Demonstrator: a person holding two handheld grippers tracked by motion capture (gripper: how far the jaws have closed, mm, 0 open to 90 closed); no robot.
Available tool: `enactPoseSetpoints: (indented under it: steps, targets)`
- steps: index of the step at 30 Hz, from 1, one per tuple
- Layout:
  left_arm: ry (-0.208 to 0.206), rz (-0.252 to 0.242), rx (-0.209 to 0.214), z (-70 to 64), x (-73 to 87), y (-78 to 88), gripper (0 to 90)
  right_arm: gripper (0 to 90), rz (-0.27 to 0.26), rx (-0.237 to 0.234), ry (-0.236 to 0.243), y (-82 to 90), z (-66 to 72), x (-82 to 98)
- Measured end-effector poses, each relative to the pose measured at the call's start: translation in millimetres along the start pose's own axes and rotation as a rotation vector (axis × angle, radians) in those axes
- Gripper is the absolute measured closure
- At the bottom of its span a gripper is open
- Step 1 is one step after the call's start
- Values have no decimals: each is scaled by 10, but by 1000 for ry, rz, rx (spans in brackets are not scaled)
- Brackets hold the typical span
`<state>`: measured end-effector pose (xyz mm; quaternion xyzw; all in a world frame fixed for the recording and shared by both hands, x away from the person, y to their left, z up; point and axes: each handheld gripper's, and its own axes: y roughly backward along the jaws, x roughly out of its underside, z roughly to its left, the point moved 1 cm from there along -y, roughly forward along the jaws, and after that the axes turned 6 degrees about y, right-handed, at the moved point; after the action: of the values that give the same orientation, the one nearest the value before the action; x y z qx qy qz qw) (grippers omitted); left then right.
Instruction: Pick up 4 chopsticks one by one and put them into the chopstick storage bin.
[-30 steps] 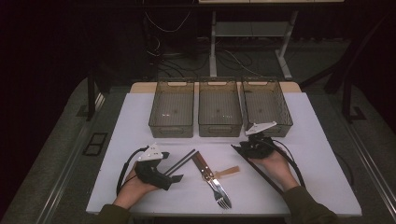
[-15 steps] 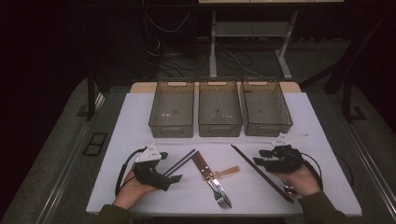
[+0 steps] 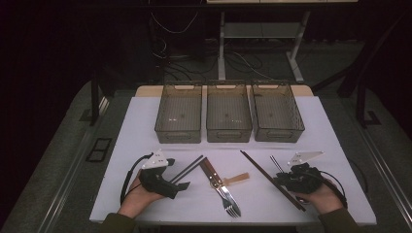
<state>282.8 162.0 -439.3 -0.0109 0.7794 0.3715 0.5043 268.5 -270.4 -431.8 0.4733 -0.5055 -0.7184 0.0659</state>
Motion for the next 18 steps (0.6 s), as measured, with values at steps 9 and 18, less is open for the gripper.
enactPoseSetpoints:
  steps: [9,18]
  targets:
    - [0,2,3,-1,1,-7,0,825,55,-8,14,-81,-1,18]
    - [1,1,3,-1,0,-7,0,826,84,-4,28,-133,21,25]
